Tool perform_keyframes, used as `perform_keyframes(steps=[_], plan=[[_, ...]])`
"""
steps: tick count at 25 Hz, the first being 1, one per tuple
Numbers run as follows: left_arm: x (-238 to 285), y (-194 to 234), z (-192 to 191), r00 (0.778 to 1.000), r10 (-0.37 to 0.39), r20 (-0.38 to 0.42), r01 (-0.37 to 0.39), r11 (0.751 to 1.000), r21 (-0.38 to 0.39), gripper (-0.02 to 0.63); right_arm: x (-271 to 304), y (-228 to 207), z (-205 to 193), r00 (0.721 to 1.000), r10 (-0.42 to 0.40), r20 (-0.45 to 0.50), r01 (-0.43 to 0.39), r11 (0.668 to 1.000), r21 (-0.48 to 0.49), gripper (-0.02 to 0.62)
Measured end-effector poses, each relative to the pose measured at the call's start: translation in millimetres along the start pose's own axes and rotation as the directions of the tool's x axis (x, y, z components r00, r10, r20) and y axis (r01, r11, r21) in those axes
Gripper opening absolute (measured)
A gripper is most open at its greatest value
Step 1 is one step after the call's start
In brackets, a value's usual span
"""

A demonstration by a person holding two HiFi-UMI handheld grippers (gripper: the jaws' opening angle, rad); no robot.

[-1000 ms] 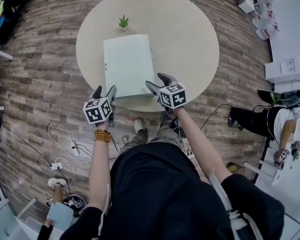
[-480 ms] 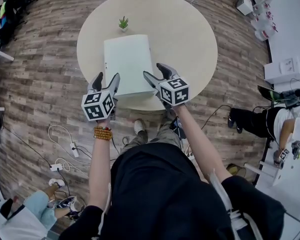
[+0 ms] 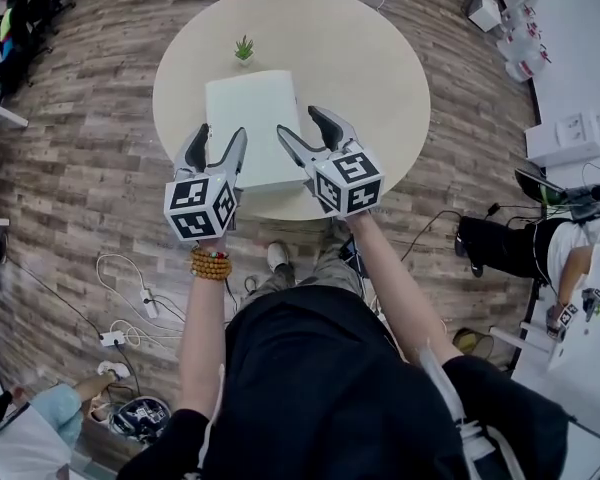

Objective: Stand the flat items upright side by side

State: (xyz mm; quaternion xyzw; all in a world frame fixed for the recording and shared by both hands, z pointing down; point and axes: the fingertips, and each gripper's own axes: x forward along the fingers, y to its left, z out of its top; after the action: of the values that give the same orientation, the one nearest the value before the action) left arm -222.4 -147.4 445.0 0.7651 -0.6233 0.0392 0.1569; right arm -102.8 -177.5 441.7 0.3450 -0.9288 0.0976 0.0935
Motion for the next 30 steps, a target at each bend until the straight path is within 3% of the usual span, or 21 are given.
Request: perform_keyframes(steps=[6,14,16,21,26,30], plan=[[-4.9,-22.6,27.2,0.995,-0.022,0.097,0.016,0.998,0.055,0.278,-16.7,14.9,43.9,0.992,-0.033,0.120,0.042,0.997,-0.069,0.272],[-21.5,-43.8,55.7,0.974,-0.035,0.225,0.002,0.990,0.143,0.256,-35.7,31.0,71.5,0.970,-0.060,0.236,0.094,0.986,-0.136,0.241],[-24.2,-51.4,61.7,0.968,-0.040,0.249,-0.002,0.986,0.166,0.245,-44.0,33.2,77.8,0.957,-0.081,0.279,0.125,0.982,-0.141,0.205],[-31.8,-62.2,60.5,0.962,-0.048,0.270,-0.007,0.980,0.199,0.233,-53.8,44.3,73.3,0.944,-0.093,0.317,0.146,0.978,-0.149,0.196],[-46.9,-75.1,63.1,0.937,-0.042,0.347,-0.057,0.961,0.269,0.185,-66.8,41.6,73.0,0.917,-0.158,0.367,0.224,0.964,-0.144,0.176],[-56.0,-77.9,57.6,0.927,-0.041,0.373,-0.060,0.965,0.254,0.170,-68.4,50.9,67.0,0.910,-0.158,0.385,0.233,0.960,-0.157,0.152]])
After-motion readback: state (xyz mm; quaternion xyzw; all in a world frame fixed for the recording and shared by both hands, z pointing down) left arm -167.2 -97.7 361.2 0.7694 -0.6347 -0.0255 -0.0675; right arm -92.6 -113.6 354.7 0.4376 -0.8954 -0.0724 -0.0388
